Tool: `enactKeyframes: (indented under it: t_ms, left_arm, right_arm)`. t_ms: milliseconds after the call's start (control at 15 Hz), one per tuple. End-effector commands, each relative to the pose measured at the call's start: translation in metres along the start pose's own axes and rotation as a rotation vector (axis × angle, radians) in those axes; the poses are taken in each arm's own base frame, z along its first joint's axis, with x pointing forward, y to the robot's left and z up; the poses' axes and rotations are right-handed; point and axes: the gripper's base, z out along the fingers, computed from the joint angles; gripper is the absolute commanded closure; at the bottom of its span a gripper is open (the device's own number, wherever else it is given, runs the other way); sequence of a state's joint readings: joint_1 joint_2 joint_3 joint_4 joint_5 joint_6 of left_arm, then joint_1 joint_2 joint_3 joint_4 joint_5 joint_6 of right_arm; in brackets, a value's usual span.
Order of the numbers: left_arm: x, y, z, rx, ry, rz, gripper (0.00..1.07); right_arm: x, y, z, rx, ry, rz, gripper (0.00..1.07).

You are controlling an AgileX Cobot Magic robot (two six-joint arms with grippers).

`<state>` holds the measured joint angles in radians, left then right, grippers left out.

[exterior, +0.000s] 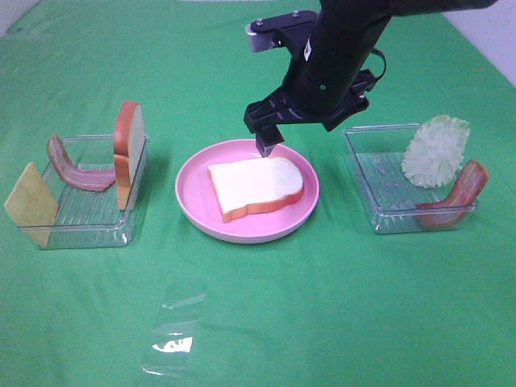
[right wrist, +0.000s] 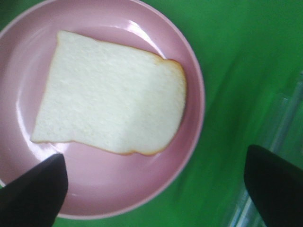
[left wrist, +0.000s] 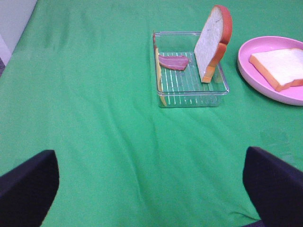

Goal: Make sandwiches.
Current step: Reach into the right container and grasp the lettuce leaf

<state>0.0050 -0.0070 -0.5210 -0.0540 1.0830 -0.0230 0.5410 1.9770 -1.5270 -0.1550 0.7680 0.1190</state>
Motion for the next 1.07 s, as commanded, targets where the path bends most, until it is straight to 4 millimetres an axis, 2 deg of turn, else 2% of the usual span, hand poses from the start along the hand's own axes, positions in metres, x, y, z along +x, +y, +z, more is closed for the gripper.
enactKeyframes:
  t_ms: [67, 400, 667, 800, 867, 933, 1000, 1067]
  left_arm:
    - [0.001, 0.0, 0.0, 0.0, -0.004, -0.002, 0.09]
    - [0.001, 0.0, 0.0, 0.0, -0.004, -0.002, 0.09]
    - [0.001, 0.0, 0.0, 0.001, -0.004, -0.002, 0.09]
    - [0.001, 0.0, 0.0, 0.001, -0.004, -0.002, 0.09]
    - [0.001, 0.0, 0.0, 0.002, -0.004, -0.003, 0.09]
    - [0.001, 0.0, 0.0, 0.002, -0.004, -0.003, 0.09]
    - [0.001, 0.0, 0.0, 0.002, -0.004, -0.003, 0.09]
    - [0.001, 0.0, 0.0, 0.002, -0.004, -0.003, 0.09]
  right_arm:
    - [-0.009, -0.011, -0.026, 0.085, 0.08, -0.018, 0.1]
    - [-0.031, -0.036, -0.08, 0.12, 0.142, 0.029, 0.1]
    - [-0.022, -0.078, -0.081, 0.097, 0.207, 0.151, 0.1]
    - [-0.016, -0.109, -0.08, 0.07, 0.214, 0.232, 0.1]
    - [-0.007, -0.142, -0.081, 0.09, 0.21, 0.311, 0.1]
    - [-0.005, -0.149, -0.081, 0.095, 0.211, 0.327, 0.11]
    - [0.003, -0.171, -0.083, 0.104, 0.214, 0.389, 0.11]
    - [0.008, -0.183, -0.084, 0.104, 0.213, 0.417, 0.11]
